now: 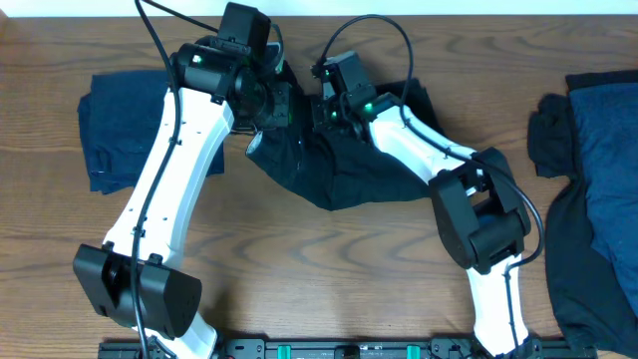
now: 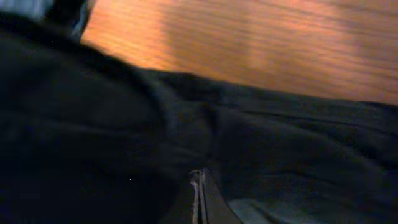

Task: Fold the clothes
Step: 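Fold the right end over toward the left gripper and lower it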

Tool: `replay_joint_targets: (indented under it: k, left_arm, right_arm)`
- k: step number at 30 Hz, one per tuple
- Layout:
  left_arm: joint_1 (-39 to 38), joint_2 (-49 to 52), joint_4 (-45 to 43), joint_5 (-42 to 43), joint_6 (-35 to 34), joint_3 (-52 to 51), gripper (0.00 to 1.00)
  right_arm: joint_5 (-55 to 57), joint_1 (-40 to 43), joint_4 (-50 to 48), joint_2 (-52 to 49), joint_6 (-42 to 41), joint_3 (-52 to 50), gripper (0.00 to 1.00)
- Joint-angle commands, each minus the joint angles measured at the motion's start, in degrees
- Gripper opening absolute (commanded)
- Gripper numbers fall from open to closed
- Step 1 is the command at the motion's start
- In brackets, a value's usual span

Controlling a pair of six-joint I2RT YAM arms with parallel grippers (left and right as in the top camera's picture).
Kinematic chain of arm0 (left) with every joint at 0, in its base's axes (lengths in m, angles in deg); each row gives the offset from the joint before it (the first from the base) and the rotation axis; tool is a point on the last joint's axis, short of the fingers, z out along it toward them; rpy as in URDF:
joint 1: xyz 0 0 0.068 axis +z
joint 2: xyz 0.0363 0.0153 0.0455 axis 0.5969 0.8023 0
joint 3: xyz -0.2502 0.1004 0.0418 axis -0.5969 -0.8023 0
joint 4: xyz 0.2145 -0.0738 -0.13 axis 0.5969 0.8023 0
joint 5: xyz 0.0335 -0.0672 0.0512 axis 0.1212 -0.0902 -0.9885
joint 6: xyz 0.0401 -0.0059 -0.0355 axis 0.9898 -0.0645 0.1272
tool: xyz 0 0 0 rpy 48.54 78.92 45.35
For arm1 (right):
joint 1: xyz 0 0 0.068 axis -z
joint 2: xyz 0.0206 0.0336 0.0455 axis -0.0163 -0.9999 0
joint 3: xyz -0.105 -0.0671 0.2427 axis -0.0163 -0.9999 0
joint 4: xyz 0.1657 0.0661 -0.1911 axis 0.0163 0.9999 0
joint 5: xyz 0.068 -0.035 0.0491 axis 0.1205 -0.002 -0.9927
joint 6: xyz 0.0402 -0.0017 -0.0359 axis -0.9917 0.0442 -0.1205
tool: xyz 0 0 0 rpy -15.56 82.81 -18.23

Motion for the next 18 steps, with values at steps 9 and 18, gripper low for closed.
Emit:
replay_joint_targets:
  k: [9,18]
  left_arm:
    - [-0.02,0.50,0.57,-1.20,0.55,1.11,0.06]
    - [-0.02,0.61,0.55,-1.22,0.72,1.11,0.06]
  right_arm:
    - [-5.25,1.25,-6.51,-7.72,-0.15,-0.48,0.01]
    - [-10.71,2.97,-4.07,-4.87,4.09,0.50,0.01]
